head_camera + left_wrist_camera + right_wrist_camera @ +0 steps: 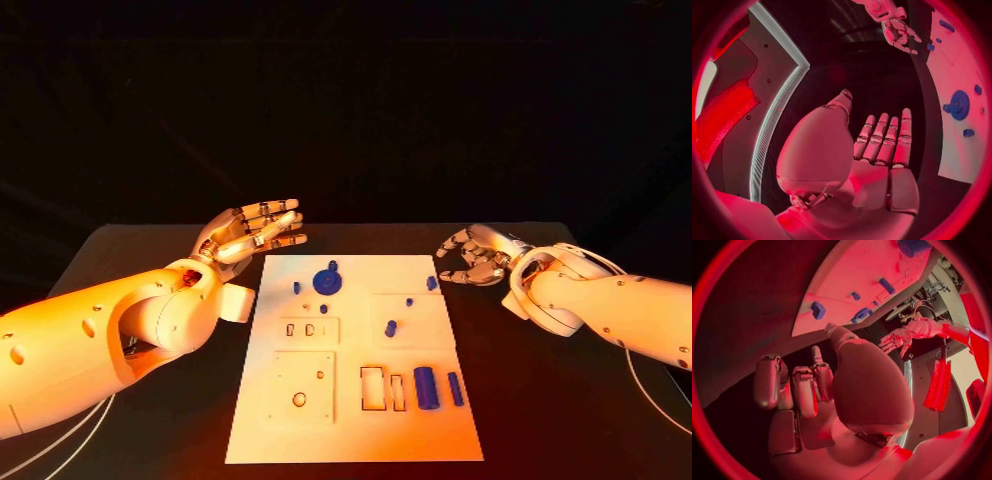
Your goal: Assemble the parts on the task board
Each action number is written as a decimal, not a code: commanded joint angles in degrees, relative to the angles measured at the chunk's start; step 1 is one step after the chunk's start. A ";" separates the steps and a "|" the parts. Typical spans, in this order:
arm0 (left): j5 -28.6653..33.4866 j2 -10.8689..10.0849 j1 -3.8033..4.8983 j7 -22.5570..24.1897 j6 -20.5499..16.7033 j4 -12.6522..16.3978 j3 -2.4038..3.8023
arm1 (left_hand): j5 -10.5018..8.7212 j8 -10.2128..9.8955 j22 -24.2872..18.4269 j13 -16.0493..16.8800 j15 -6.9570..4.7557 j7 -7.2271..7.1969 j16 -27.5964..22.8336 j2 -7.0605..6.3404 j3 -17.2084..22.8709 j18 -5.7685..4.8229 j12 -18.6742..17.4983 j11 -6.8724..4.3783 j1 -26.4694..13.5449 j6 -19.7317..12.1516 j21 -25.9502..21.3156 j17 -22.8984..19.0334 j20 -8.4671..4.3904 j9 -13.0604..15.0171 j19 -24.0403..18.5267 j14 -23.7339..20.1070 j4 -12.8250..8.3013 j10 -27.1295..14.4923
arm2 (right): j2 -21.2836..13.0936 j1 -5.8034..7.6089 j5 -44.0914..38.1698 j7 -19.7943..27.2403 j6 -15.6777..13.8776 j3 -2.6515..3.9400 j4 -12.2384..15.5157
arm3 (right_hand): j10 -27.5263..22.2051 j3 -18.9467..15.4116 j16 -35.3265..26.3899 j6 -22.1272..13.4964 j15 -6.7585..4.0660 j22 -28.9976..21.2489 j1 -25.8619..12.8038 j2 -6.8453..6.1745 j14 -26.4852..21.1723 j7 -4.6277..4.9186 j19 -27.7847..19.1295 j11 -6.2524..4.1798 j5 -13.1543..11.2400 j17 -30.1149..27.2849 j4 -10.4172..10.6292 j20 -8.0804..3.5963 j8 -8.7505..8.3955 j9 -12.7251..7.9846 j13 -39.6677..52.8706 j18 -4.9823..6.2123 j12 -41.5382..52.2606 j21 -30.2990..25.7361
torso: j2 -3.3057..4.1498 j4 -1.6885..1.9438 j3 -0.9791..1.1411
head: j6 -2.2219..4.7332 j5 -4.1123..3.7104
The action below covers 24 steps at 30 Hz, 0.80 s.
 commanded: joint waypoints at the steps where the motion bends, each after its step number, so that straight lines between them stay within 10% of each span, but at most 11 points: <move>1: 0.15 0.13 0.04 0.49 1.08 0.02 0.02 | -0.14 -0.19 -0.05 -0.06 0.07 5.14 -0.25 0.00 -0.37 0.26 -0.20 -0.18 0.34 -0.42 -0.25 -0.05 -0.02 -0.09 -0.56 -0.49 -0.02 -0.36 | 0.45 -0.61 0.65 3.48 2.99 -0.04 -1.03 | 0.13 -0.01 0.09 -0.25 0.42 0.24 0.82 0.00 5.20 0.15 -0.25 -0.10 -0.28 11.59 -0.39 0.16 -0.22 -0.07 4.67 0.68 0.13 -0.04 | 0.02 0.07 -0.17 | -0.12 0.02; 24: 0.15 0.08 0.04 0.44 1.08 -0.12 0.01 | -0.14 -0.19 -0.05 -0.06 0.07 5.14 -0.25 0.00 -0.37 0.26 -0.20 -0.18 0.34 -0.42 -0.25 -0.05 -0.02 -0.09 -0.56 -0.49 -0.02 -0.36 | 3.14 -2.20 -0.81 3.63 4.51 -0.10 -3.96 | 1.10 0.72 0.16 0.47 0.30 0.94 1.25 0.67 5.27 0.03 0.23 -0.22 -0.74 11.88 -0.91 0.08 -0.17 0.01 5.76 0.52 1.08 0.52 | -0.06 -0.08 -0.19 | -0.95 0.46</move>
